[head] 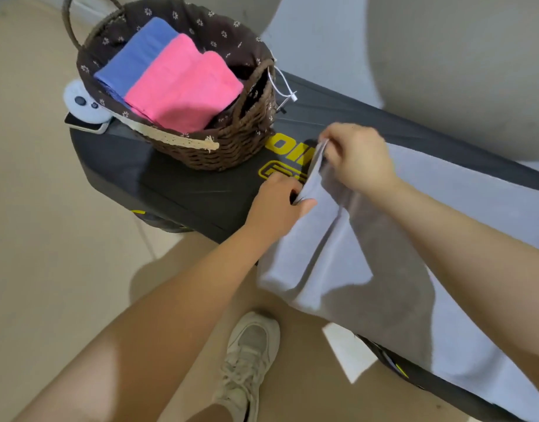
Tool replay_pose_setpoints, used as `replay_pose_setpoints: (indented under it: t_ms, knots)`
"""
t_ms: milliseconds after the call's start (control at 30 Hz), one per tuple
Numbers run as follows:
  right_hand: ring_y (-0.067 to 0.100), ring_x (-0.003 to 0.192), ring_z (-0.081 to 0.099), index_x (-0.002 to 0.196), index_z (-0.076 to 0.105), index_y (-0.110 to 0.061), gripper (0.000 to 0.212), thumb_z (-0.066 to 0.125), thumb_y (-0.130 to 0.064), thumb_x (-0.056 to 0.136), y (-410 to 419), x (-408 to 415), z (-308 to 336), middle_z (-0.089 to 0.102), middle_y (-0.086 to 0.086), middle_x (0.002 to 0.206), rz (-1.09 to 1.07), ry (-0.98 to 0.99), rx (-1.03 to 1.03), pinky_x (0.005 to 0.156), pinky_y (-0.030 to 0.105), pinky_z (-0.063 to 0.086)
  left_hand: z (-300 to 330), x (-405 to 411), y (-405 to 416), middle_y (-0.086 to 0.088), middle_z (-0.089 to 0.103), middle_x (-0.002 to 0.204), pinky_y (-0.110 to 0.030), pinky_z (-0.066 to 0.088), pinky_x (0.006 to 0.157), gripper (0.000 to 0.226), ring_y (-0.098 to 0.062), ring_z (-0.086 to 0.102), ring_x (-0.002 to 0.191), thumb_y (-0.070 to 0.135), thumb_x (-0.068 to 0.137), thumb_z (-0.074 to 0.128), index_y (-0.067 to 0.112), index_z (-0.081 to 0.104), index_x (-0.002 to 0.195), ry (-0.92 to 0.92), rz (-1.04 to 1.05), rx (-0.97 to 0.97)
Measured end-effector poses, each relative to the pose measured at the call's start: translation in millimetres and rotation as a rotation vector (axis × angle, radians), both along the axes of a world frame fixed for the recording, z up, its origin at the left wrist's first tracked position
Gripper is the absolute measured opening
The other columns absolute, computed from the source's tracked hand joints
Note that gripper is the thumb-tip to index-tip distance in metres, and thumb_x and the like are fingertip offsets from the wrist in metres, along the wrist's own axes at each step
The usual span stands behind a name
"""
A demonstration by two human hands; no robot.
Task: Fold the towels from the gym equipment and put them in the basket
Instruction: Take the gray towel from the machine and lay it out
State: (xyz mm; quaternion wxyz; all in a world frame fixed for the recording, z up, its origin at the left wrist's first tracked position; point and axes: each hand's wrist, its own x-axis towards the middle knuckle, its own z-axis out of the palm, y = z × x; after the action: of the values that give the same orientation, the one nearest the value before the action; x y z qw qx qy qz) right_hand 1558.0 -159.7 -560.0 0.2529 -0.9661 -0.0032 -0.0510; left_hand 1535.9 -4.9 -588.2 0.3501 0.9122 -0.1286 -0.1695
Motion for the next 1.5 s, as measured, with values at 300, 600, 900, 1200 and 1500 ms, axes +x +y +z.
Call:
replay_pose_setpoints:
  t_ms: [300,600,900,1200,1500]
  knots:
    - [0.016,0.078,0.056,0.089,0.067,-0.01,0.018,0.051,-0.01,0.083,9.1,34.5,19.0,0.062,0.001,0.078,-0.306,0.065,0.414,0.076,0.028,0.048,15.4,13.3,45.7,-0.015,0.06,0.081,-0.04,0.044,0.068,0.018,-0.026,0.056,0.075,0.021,0.081,0.068,0.023,0.05,0.078,0.348,0.238,-0.309]
    - [0.018,0.072,0.056,0.063,0.058,-0.017,0.019,0.057,-0.011,0.081,29.5,69.0,-8.9,0.059,-0.001,0.065,-0.464,0.117,0.594,0.07,0.026,0.046,18.1,13.7,93.2,-0.003,0.052,0.078,-0.038,0.048,0.085,0.025,-0.016,0.052,0.079,0.029,0.096,0.047,0.016,0.052,0.076,0.45,0.142,-0.198]
    - [0.021,0.123,0.049,0.128,0.052,-0.007,0.037,0.05,-0.006,0.091,27.7,47.0,-9.0,0.051,0.007,0.134,-0.295,0.184,0.418,0.096,0.019,0.035,15.7,8.7,102.6,-0.011,0.057,0.095,-0.034,0.036,0.058,0.029,-0.028,0.057,0.077,0.027,0.095,0.048,0.006,0.04,0.114,-0.203,-0.027,0.581]
    - [0.024,0.113,0.053,0.114,0.06,-0.01,0.024,0.047,-0.014,0.094,-82.8,-61.0,11.8,0.049,0.009,0.13,-0.402,0.197,0.173,0.081,0.017,0.032,34.2,3.4,-30.9,-0.007,0.06,0.104,-0.035,0.046,0.081,0.026,-0.03,0.055,0.097,0.02,0.093,0.044,0.013,0.047,0.118,-0.124,-0.555,0.299]
    - [0.035,0.108,0.05,0.113,0.058,-0.007,0.027,0.053,-0.019,0.089,-207.2,-196.5,9.5,0.056,0.016,0.115,-0.857,0.332,-0.017,0.085,0.04,0.046,16.9,-45.2,-196.9,-0.007,0.048,0.127,-0.035,0.038,0.098,0.03,-0.025,0.047,0.116,0.017,0.094,0.041,0.01,0.051,0.121,-0.224,-0.901,0.139]
